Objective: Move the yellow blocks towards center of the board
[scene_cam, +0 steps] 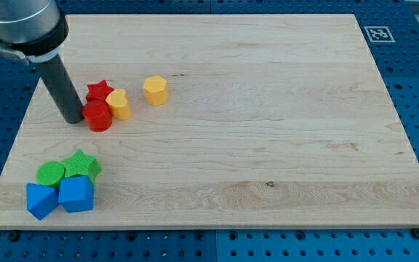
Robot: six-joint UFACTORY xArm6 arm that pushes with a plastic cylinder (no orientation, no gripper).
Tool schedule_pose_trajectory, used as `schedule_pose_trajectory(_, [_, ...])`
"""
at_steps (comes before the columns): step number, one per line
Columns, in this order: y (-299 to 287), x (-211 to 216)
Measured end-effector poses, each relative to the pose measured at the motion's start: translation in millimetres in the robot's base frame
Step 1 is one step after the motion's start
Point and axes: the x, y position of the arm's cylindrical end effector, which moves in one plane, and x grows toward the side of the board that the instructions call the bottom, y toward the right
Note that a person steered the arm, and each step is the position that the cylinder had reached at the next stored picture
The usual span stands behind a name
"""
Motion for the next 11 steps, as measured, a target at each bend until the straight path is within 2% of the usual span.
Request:
schedule_pose_trajectory(2, [52.6,-8.6])
schedule_pose_trajectory(5, [81.2,-72.6])
schedule_pose_trajectory(6, [113.3,-80.6])
schedule_pose_trajectory(8, [131.2,-80.6])
schedule_pose_trajectory(10, [146.1,-62.7])
schedule_pose_trajectory(11, [178.7,-58.0])
